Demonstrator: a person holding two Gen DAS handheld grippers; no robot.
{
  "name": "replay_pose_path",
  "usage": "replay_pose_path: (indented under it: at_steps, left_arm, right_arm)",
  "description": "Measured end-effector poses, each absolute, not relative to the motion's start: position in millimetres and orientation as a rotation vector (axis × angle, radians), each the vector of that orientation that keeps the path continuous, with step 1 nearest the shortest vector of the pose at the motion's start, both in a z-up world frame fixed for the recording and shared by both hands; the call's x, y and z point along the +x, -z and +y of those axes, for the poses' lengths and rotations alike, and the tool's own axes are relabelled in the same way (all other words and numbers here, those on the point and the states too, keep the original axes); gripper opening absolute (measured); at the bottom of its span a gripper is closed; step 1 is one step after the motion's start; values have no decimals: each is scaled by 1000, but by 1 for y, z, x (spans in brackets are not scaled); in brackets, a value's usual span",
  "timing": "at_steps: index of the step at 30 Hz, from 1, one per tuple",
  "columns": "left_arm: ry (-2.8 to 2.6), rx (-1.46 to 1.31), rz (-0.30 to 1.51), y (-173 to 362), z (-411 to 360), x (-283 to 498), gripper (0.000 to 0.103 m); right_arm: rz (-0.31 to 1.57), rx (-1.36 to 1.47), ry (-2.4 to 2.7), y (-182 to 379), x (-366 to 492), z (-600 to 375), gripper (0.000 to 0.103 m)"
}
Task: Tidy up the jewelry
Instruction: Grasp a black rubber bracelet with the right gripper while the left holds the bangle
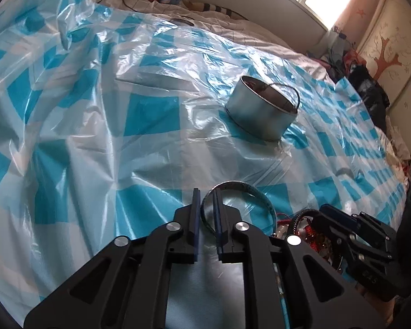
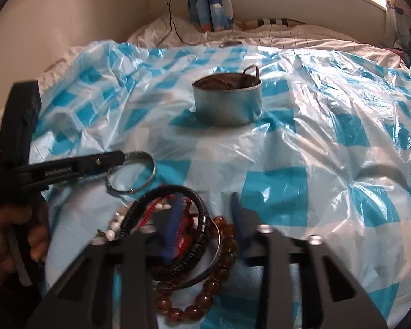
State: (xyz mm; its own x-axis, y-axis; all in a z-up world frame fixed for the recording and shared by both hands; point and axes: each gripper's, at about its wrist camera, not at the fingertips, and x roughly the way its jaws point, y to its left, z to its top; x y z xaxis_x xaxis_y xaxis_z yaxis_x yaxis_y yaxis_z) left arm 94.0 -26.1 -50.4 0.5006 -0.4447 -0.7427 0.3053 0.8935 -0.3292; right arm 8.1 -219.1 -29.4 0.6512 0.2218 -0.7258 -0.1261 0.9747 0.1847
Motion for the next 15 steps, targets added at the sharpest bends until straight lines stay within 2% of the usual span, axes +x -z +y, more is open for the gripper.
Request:
replay_pose_path:
  at_steps: [3, 11, 15]
  left_arm:
    - [456, -119, 943, 51, -34, 92, 15]
    - [458, -124, 945, 54, -33, 91, 17]
    - [458, -122, 940, 53, -33, 90, 18]
  right_arm:
    - [819, 122, -195, 27, 5, -220, 13]
    - [736, 429, -214, 18, 0, -271, 12]
    - [758, 467, -170, 23, 3, -280, 12]
